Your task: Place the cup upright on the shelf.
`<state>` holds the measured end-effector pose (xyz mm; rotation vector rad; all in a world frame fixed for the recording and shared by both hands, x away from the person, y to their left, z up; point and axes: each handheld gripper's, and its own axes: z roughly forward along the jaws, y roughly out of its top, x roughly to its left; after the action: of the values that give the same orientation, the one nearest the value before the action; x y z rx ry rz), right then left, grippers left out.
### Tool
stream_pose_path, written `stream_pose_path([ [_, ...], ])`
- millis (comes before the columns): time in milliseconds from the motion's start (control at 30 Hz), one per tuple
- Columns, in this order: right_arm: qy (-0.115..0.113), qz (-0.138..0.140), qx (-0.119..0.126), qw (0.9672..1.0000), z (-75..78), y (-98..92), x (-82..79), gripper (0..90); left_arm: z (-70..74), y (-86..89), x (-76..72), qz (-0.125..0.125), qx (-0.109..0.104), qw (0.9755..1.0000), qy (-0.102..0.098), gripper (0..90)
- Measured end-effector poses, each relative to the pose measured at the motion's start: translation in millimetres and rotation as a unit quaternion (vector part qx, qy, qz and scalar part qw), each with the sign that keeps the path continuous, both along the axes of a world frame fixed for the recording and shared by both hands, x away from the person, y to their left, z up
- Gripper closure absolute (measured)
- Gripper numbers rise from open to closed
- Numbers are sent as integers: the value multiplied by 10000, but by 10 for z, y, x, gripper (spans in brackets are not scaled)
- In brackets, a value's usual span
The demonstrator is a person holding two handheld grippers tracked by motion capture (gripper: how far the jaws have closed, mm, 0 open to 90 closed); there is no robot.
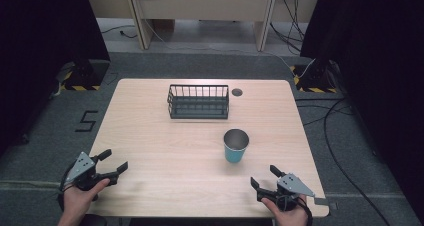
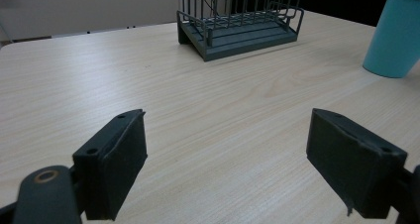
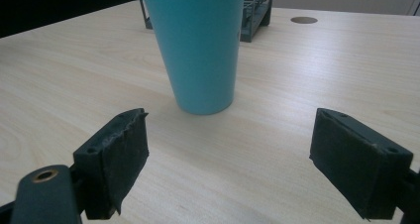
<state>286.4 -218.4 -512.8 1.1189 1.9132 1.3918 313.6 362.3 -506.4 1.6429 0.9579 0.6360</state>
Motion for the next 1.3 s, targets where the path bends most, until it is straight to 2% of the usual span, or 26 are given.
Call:
stream_pose_path([
  [233,-1,-6,28,10000,-1,43,18,158,2,-17,-4,-90,7,10000,-8,151],
  [667,-97,-2,141,9999,35,94,65,158,-1,-14,-2,-80,12,10000,8,152],
  [1300,-233,201,188,9993,176,276,317,159,0,-16,-5,-97,18,10000,9,153],
])
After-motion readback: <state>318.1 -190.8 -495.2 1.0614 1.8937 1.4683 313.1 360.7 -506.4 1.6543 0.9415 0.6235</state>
